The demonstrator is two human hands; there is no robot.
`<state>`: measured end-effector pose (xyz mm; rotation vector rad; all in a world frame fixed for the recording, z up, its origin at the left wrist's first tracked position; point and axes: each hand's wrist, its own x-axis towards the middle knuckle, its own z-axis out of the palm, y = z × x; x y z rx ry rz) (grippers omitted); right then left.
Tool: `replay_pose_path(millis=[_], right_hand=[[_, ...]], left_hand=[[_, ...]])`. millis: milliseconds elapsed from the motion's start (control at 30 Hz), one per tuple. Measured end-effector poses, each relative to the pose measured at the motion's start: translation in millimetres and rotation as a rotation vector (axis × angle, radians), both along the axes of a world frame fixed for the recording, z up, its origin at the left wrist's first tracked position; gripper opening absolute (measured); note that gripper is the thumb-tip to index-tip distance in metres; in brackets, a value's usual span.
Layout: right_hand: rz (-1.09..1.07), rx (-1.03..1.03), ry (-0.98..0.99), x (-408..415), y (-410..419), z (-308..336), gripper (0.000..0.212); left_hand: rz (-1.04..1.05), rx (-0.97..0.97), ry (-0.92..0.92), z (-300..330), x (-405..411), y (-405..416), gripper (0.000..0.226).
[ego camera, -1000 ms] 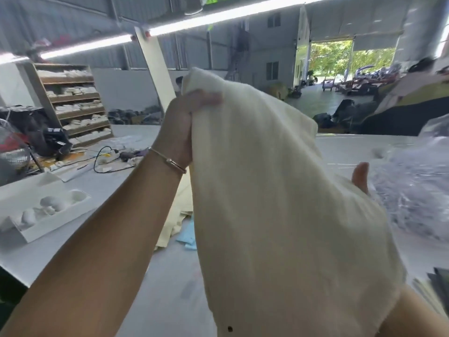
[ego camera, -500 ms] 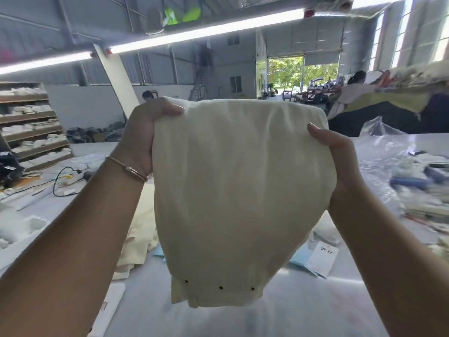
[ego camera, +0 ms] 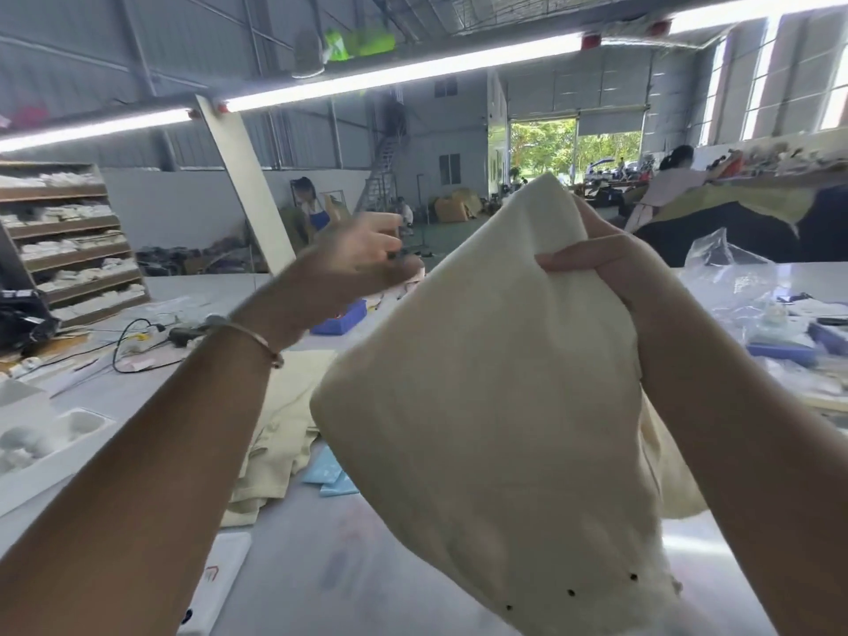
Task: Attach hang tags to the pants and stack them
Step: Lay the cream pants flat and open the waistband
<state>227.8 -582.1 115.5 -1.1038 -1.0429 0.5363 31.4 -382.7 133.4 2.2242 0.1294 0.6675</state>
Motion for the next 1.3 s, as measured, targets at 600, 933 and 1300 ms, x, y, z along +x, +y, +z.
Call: replay_pose_path(millis=[600,933,1300], right_hand=[[-1.35,-0.061,-0.485,40.3,-104.9,-44.8,0.039],[-1.066,-0.409,-0.914,6.7,-39.0,-190.2,0.041],[-0.675,-1.196,-0.89,-46.5,-102.4,-406.0,0.052]], left_hand=[[-0.34,-0.725,0.088,-1.0,148.6,-158.8,0.044],[0.091,-0.779,0.069,-162.8,60.9,-33.6,0.051],[0.511,0.475,0.544,-412.8,8.7,-28.8,0.052]])
